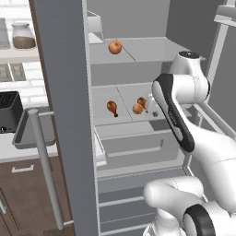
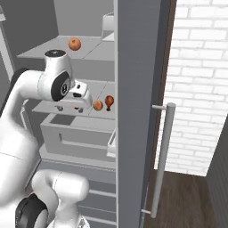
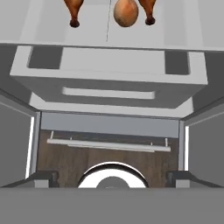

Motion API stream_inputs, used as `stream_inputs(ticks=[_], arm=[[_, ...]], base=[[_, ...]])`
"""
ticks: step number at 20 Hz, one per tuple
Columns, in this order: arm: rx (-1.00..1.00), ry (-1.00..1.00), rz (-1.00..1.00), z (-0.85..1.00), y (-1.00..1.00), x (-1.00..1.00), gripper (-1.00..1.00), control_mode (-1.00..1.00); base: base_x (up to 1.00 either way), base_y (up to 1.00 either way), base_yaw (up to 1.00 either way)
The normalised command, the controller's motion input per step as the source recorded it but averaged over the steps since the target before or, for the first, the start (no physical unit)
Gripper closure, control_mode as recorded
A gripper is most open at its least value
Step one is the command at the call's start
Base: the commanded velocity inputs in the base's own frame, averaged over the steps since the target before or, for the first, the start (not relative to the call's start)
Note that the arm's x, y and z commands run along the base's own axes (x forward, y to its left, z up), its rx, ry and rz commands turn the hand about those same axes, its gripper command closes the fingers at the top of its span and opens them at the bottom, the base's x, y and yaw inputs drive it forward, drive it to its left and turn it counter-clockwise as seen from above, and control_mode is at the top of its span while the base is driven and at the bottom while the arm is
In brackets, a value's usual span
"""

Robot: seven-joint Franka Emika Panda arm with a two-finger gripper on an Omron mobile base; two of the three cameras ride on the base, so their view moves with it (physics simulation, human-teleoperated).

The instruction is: Place one onion and one chicken drumstick in each tupperware on the nearby counter, to pack two identical lunches.

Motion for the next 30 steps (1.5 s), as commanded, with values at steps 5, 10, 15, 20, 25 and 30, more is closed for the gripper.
stream_inputs(ticks=[5, 10, 15, 20, 25, 30], arm=[[0.04, -0.22, 0.08, -0.04, 0.56, -0.02, -1.0, -1.0], [0.06, -0.18, 0.25, -0.11, 0.56, 0.16, -1.0, -1.0], [0.0, -0.04, 0.22, -0.24, 0.39, 0.63, -1.0, -1.0], [0.0, 0.05, 0.12, -0.34, 0.0, 0.84, -1.0, -1.0], [0.0, 0.04, 0.01, -0.33, 0.0, 0.68, -1.0, -1.0], [-0.01, 0.05, 0.0, -0.2, 0.12, 0.58, -1.0, -1.0]], base=[[0.0, 0.0, 0.0], [0.0, 0.0, 0.0], [0.0, 0.0, 0.0], [0.0, 0.0, 0.0], [0.0, 0.0, 0.0], [0.0, 0.0, 0.0]])
